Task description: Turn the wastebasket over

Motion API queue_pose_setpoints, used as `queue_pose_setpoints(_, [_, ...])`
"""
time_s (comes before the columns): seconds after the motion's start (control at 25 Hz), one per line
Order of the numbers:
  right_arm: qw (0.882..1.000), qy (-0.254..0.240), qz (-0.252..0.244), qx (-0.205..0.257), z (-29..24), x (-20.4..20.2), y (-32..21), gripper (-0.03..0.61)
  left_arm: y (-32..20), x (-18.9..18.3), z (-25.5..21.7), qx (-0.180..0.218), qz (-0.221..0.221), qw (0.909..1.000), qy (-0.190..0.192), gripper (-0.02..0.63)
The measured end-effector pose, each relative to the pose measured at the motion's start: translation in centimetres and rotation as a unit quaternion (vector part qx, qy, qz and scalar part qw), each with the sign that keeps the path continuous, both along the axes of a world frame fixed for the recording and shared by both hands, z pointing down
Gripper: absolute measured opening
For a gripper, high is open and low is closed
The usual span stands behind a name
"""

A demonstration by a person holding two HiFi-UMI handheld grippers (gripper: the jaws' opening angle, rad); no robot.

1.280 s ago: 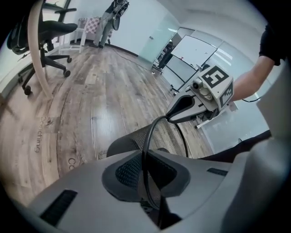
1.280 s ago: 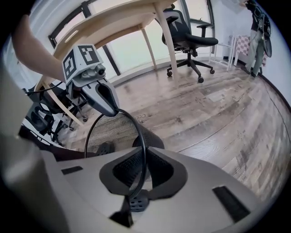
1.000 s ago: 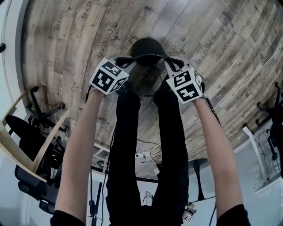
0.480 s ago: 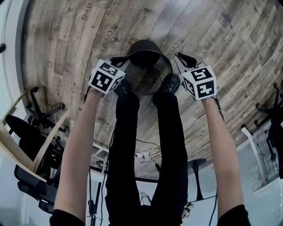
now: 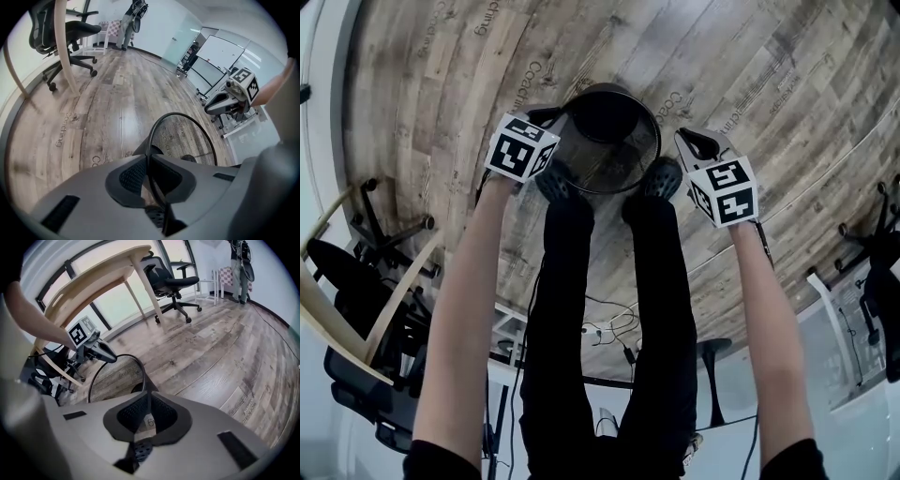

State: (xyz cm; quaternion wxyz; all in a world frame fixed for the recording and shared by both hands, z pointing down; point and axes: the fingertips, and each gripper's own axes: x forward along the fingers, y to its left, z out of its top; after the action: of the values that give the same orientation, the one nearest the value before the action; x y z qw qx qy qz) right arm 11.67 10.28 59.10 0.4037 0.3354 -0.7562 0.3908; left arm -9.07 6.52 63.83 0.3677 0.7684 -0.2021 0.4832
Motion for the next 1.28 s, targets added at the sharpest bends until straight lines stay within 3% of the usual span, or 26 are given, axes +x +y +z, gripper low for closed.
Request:
queue_pose_setpoints(0.52, [1.000, -0.002, -0.010, -0.001, -2.8, -2.0, 0.8, 0.044, -0.4, -1.2, -1.4, 0.030, -0.006, 0.9994, -0.015, 0.060])
queue_pose_setpoints(0.92, [1.000, -0.009, -0.023, 0.011, -10.0, -2.5, 0.9, 0.044, -0.5, -1.4, -10.6, 0.071, -0.025, 0.9972, 0.003, 0.050])
queue_pose_setpoints(1.28, [0.997, -0.041, -0.006, 0.058, -20.1, -4.2, 0.0, 0.041, 0.3, 1.4, -22.6, 0.102, -0.047, 0.9890, 0.097, 0.026])
